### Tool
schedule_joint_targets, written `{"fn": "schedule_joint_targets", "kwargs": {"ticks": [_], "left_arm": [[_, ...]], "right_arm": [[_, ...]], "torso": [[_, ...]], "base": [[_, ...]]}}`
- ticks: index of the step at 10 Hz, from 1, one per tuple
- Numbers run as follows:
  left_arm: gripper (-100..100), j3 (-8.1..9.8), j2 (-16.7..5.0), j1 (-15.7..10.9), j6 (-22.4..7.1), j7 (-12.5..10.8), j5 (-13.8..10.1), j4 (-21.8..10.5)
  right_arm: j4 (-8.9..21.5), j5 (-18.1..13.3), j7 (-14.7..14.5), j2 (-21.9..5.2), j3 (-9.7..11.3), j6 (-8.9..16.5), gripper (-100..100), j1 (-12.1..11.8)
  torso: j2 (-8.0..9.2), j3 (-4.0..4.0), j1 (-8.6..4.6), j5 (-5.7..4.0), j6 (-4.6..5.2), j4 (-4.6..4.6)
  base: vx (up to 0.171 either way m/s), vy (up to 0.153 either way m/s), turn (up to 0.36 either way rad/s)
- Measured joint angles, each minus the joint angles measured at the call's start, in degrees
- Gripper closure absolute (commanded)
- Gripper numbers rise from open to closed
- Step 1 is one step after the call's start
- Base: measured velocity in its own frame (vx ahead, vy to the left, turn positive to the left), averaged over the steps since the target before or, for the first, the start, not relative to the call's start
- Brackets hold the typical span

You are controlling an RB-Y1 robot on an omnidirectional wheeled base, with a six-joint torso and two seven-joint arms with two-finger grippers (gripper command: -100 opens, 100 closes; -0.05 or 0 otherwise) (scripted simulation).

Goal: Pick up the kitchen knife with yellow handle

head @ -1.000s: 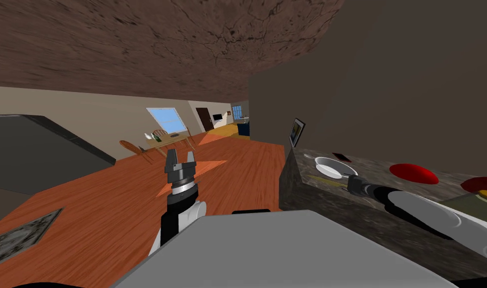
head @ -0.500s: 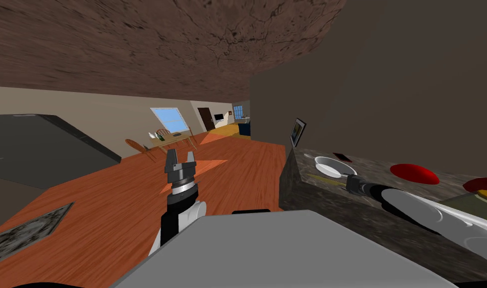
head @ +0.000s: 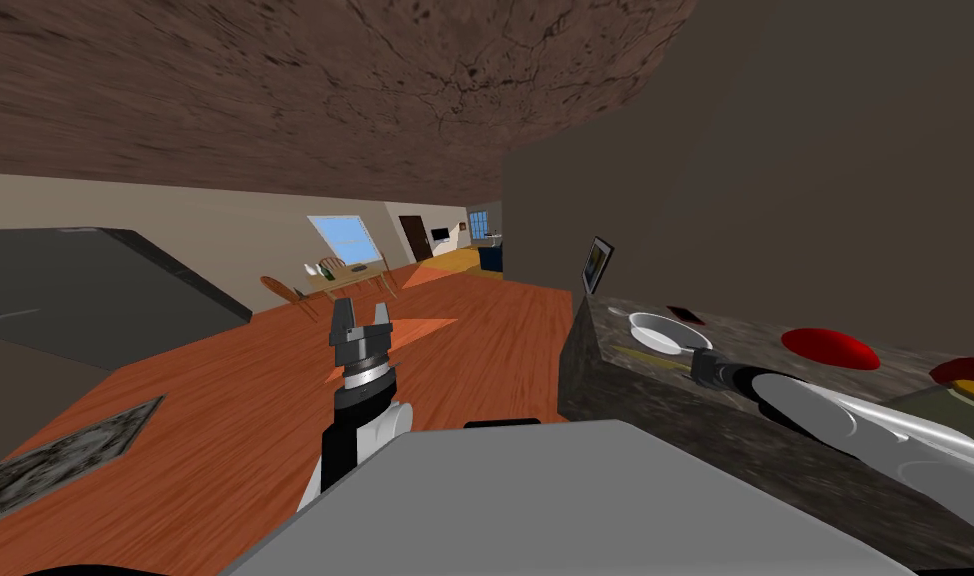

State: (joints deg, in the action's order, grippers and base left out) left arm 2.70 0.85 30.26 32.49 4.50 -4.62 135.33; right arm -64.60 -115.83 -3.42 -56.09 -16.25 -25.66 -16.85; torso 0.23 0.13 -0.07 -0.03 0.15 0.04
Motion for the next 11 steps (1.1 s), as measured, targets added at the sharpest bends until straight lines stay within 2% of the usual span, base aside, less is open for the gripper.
{"fn": "schedule_joint_targets", "kwargs": {"ticks": [1,5,6,7,8,9,10,11], "left_arm": [[0,0.0,0.0,0.0,0.0,0.0,0.0,0.0],[0,0.0,0.0,0.0,0.0,0.0,0.0,0.0],[0,0.0,0.0,0.0,0.0,0.0,0.0,0.0],[0,0.0,0.0,0.0,0.0,0.0,0.0,0.0],[0,0.0,0.0,0.01,0.0,0.0,0.0,0.0],[0,0.0,0.0,0.01,0.0,0.0,0.0,0.0],[0,0.0,0.0,0.0,0.0,0.0,0.0,0.0],[0,0.0,0.0,0.01,0.0,0.0,0.0,0.0]], "right_arm": [[-0.04,-0.15,0.12,0.01,-0.02,-0.02,100,-0.04],[-0.29,-0.16,0.14,-0.88,-0.85,0.78,100,0.56],[-0.3,-0.15,0.14,-0.87,-0.84,0.77,0,0.56],[-0.3,-0.15,0.14,-0.88,-0.84,0.77,100,0.56],[-1.6,0.9,-0.54,-1.28,-0.29,0.99,100,-1.39],[-0.85,3.67,-2.93,-1.48,0.6,1.57,100,-2.15],[-1.13,4.77,-3.87,-1.43,0.76,1.66,100,-2.64],[-2.22,6.36,-5.08,-2.15,1.19,2.38,100,-4.29]], "torso": [[-0.05,-0.03,0.0,0.0,-0.01,-0.01],[-0.06,-0.24,-0.23,-0.89,0.13,-0.42],[-0.07,-0.24,-0.29,-0.9,0.14,-0.42],[-0.06,-0.24,-0.3,-0.91,0.14,-0.42],[-0.14,-0.29,-0.27,-0.93,0.29,-0.46],[-0.23,-0.34,-0.29,-0.94,0.21,-0.48],[-0.21,-0.33,-0.27,-0.92,0.09,-0.45],[-0.24,-0.34,-0.29,-0.88,0.19,-0.45]], "base": [[0.003,-0.007,0.006],[0.005,-0.009,0.006],[0.0,0.0,0.0],[0.055,0.014,-0.115],[0.072,0.022,-0.1],[0.034,0.015,-0.008],[0.058,0.004,-0.055],[0.07,0.005,-0.074]]}}
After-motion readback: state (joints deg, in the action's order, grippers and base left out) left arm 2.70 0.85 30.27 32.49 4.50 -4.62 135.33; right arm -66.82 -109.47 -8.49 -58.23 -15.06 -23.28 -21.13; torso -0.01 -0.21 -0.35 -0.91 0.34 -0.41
